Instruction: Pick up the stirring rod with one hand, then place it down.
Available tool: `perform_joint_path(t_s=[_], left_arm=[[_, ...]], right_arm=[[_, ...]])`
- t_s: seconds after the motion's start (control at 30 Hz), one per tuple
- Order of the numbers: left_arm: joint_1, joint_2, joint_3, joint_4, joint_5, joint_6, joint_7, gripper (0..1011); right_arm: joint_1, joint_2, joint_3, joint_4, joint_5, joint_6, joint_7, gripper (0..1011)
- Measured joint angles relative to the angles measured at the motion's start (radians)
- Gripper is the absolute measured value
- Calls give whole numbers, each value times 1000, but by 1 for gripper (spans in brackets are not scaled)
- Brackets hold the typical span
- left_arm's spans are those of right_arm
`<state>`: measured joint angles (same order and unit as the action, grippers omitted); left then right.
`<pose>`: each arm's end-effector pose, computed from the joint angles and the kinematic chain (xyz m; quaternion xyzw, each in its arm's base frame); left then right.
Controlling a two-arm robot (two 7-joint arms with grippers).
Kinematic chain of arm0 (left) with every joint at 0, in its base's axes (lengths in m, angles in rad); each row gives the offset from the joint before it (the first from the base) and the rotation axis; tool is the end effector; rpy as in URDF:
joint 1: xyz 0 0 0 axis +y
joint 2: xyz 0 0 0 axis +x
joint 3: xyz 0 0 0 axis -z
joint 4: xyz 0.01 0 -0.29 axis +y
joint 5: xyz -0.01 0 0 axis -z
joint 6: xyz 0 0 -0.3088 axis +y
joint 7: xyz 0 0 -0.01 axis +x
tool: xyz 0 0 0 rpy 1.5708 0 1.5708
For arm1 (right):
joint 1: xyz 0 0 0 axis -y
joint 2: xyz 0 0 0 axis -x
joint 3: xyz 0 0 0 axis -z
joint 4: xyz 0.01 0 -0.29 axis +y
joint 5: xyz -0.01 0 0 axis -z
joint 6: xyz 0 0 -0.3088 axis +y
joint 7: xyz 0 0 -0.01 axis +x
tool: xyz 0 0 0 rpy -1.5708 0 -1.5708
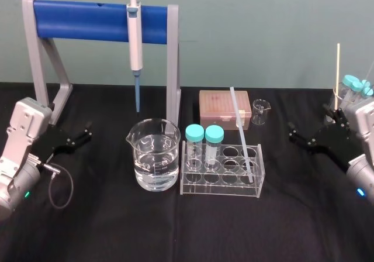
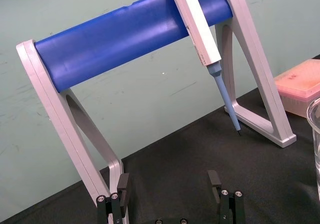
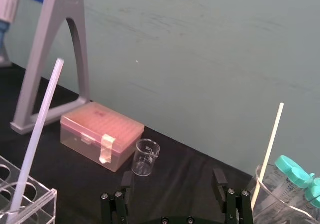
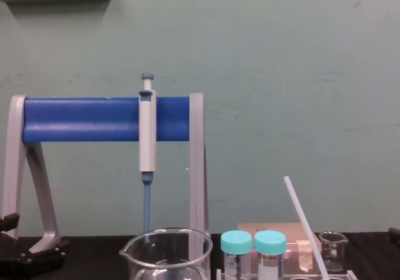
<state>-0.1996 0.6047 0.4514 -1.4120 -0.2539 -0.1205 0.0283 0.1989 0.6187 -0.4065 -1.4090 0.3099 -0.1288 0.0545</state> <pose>0.3581 0.0827 -0.3022 0.1415 -0.1325 0.5799 0.7913 0.3620 -0.0992 -0.2933 -0.1255 -0.1164 -0.5701 0.8035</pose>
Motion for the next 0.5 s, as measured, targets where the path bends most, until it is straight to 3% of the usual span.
perform_joint_path(t_s=[0.33, 0.5], left_arm=[[0, 0, 0, 0, 0, 0, 0, 1000], [0, 0, 0, 0, 0, 0, 0, 1000]], right_arm=[[33, 48, 84, -15, 211, 131, 247, 1000], [55, 55, 93, -17, 263, 183, 342, 1000]])
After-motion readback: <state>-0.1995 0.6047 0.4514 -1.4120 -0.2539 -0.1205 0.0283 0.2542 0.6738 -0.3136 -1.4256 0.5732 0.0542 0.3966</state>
